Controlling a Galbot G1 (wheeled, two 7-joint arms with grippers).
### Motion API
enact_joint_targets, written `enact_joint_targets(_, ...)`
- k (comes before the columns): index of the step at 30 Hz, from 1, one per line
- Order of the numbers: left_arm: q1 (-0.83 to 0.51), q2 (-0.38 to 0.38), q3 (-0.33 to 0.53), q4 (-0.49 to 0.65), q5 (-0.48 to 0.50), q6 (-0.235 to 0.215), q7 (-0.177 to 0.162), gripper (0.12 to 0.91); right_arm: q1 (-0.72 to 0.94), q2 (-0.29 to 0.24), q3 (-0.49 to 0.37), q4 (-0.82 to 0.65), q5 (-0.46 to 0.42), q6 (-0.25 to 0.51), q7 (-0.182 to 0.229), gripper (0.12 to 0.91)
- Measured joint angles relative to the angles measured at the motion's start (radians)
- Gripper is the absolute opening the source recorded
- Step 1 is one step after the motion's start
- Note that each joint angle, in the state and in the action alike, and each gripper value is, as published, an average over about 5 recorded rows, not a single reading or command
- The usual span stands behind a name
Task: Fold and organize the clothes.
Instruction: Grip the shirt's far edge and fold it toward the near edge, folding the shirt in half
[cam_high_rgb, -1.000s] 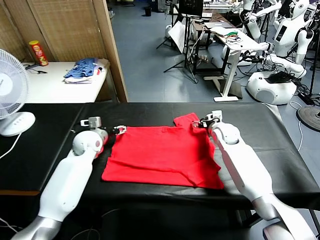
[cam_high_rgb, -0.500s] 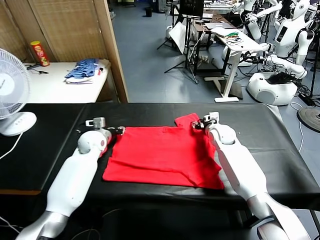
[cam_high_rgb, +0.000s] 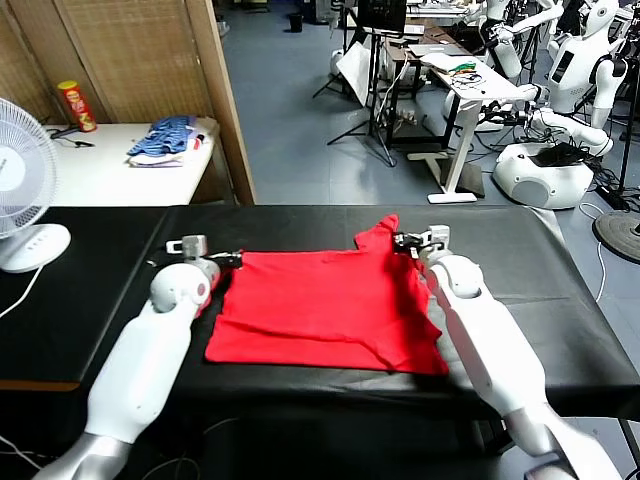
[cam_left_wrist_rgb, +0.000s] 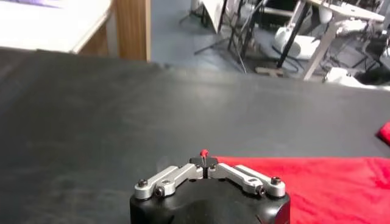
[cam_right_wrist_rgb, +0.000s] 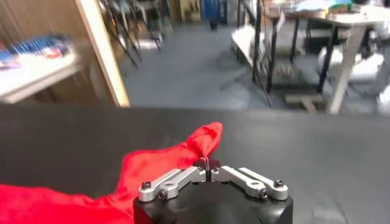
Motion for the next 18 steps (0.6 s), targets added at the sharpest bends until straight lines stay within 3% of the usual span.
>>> enact_joint_targets(5,0.080,0.055,-0.034,-0.142,-0.001,0.008,-0.010,0.125,-0.099,-0.055,0.029,0.136,0.027,-0.050,0.028,0.122)
enact_joint_targets(12,0.229,0.123,-0.080,-0.315,-0.008,0.025,-0.033,0.125,-0.219,-0.118,0.052,0.311,0.026,-0.184,0.107,0.122)
enact_joint_targets(18,0.361,0.147,-0.126,-0.458,-0.003,0.030,-0.045,0.125,-0.318,-0.150,0.057,0.433,0.001,-0.280,0.123,0.122)
